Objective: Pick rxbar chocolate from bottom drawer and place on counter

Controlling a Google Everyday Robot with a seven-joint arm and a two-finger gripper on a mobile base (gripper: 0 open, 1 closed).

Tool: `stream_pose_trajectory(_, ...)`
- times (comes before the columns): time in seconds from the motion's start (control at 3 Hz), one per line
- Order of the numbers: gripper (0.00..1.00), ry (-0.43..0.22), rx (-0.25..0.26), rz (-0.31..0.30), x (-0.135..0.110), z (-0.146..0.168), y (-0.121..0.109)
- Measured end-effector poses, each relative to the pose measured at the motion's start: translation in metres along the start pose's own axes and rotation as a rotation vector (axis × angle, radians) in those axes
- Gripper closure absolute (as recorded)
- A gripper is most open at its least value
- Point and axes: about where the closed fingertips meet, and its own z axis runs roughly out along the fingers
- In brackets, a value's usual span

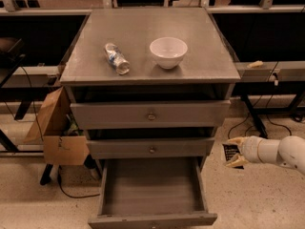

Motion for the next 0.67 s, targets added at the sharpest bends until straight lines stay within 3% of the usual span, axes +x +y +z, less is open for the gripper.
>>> stream_pose_trajectory(0.33,1.00,-0.057,-0.011,0.029,0.000,0.001,0.003)
stream_pose_trajectory(0.67,1.00,-0.136,0.092,-0.011,-0.032,-0.056,-0.022)
